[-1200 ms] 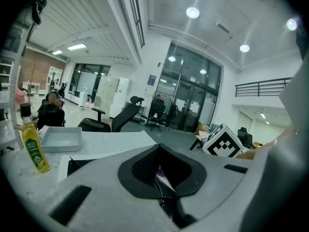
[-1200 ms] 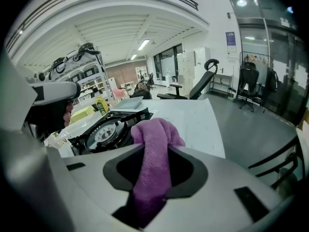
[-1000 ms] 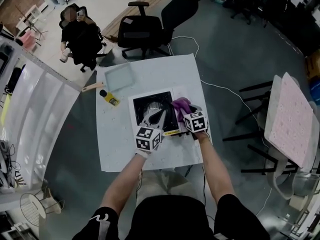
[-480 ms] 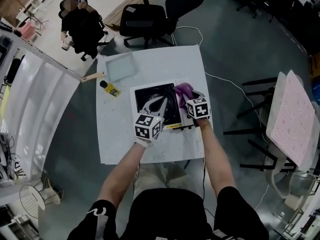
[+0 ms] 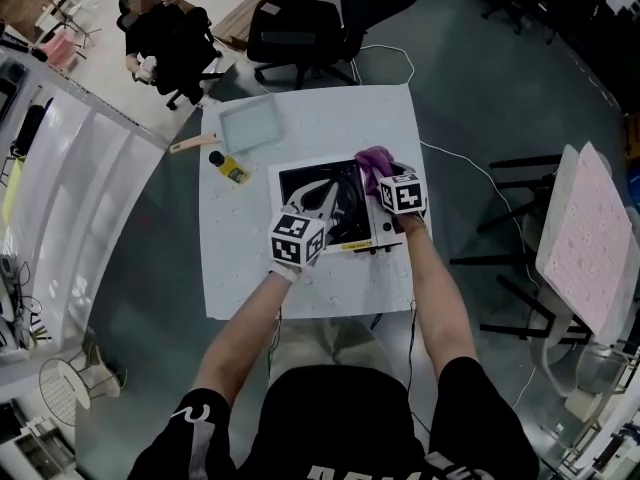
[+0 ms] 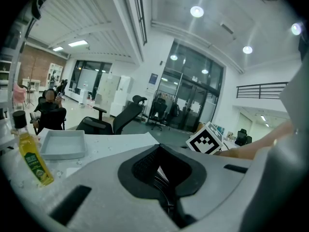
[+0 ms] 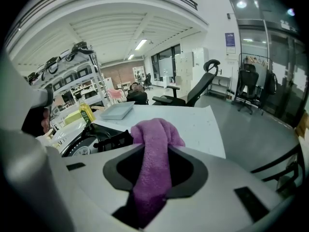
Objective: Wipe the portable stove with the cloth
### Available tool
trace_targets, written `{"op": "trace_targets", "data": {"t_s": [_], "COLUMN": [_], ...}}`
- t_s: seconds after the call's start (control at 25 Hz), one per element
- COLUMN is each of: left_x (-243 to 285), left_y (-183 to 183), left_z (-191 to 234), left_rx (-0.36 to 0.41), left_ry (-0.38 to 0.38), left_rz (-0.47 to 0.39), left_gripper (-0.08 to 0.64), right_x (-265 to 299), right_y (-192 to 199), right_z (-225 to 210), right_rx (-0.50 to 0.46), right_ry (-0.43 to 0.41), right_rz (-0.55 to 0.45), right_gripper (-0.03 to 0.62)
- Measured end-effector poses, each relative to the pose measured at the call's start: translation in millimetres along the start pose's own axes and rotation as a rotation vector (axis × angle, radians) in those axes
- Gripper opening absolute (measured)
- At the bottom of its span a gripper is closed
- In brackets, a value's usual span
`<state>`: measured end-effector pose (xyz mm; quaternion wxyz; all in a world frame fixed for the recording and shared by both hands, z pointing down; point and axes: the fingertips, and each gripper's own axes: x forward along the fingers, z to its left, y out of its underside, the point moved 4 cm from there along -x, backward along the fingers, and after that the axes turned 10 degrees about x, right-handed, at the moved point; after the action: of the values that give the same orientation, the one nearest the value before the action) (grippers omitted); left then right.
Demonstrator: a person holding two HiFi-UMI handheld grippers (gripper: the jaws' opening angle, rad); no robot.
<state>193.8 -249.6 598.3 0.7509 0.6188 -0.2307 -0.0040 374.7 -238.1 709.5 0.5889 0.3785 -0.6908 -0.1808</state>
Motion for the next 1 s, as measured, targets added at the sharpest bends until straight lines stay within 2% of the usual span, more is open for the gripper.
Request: {"op": "trace_targets", "data": {"t_s": [0.32, 0.48, 0.72, 1.0], "left_x": [-12.3, -19.8, -38.5, -55.9], "left_y": [-5.2, -16.0, -24.9, -44.4], "left_z": [16.8, 16.7, 17.6, 7.4], "left_rx": [0.002, 0.016, 0.000, -0.002], "left_ry": [-0.017, -0.027, -0.048, -0.075], "left_rz": [0.004, -0.016, -0.011, -0.056], "left_gripper": [0.005, 0.006, 0.006, 0.006], "right_x": [5.2, -12.4, -55.5, -100.2], "right_y": [-6.1, -12.6, -21.3, -33.4], "right_z": [1.3, 0.2, 13.5, 26.9], "right_rx": [0.042, 0.069, 0.064, 0.039], "right_ry": [0.027, 0.028, 0.008, -0.032], "right_rz": [-0.012, -0.062, -0.115, -0.188], "right_gripper": [0.114, 0.112, 0.110, 0.110]}}
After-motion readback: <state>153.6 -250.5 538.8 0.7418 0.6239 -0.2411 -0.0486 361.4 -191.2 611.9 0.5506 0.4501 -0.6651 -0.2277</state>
